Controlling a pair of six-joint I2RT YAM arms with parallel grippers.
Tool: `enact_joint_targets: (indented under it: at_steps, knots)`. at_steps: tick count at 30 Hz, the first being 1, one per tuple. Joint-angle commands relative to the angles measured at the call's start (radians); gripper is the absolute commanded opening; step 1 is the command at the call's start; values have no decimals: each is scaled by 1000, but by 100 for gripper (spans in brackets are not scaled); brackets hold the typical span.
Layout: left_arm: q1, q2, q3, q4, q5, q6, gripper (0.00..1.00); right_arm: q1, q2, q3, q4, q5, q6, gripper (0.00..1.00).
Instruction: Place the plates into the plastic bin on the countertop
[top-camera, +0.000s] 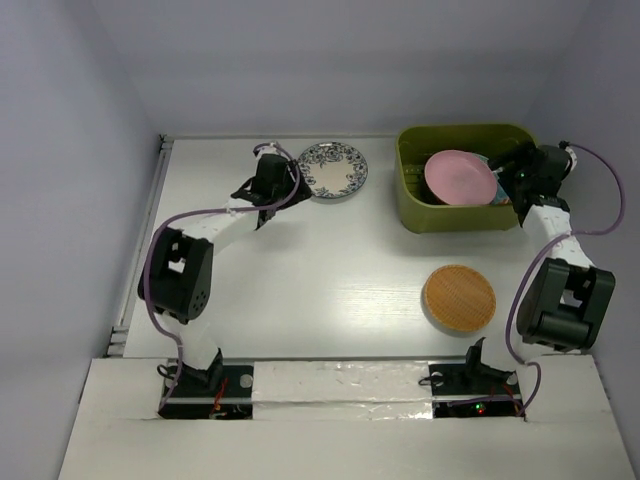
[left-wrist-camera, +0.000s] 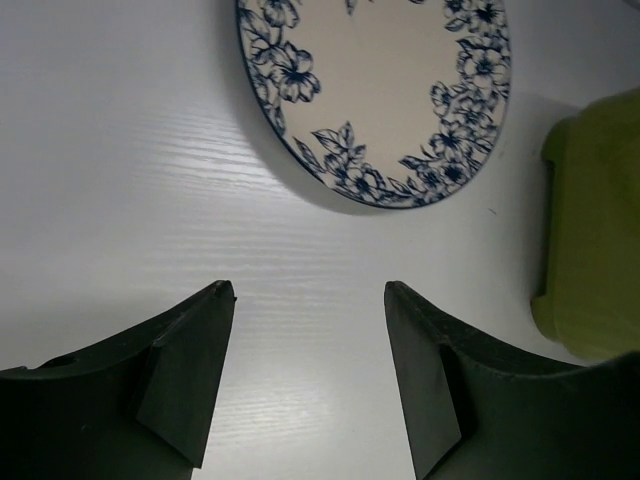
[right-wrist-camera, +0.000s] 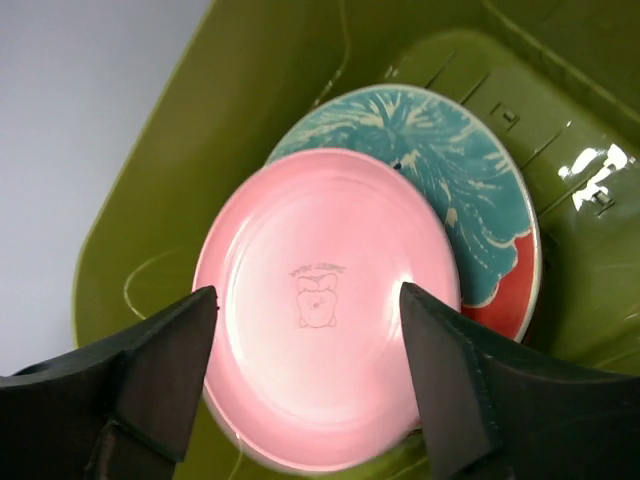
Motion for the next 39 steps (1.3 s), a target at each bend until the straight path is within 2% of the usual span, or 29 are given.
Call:
enact_joint_targets:
  at_steps: [1, 4, 8, 15, 23, 29, 33, 35, 38, 39]
  knots:
    - [26, 48, 78, 26, 30, -33, 59, -6, -83, 12, 46, 27, -12, 81]
    - [50, 97, 118, 26, 30, -48, 60, -6, -143, -26, 78, 17, 0, 81]
    - [69, 171, 177, 26, 71, -73, 61, -6, -306, -142, 141, -34, 33, 76]
    - [69, 339, 345, -12, 13, -131, 62, 68, -483, -296, 232, -129, 51, 73]
    - [69, 488, 453, -56, -24, -174, 54, 128, -595, -396, 261, -207, 36, 71]
    - [69, 528, 467, -34, -4, -237, 42, 149, -671, -430, 250, -233, 33, 70]
    - [69, 547, 484, -40, -21, -251, 27, 149, -709, -448, 247, -250, 36, 69]
    - [69, 560, 491, -52, -29, -266, 25, 149, -715, -453, 246, -255, 31, 70]
    - [69, 564, 464, -20, -15, -297, 2, 159, -715, -451, 232, -284, 19, 69]
    - [78, 560, 456, -11, -12, -301, 0, 159, -715, -448, 226, -293, 14, 69]
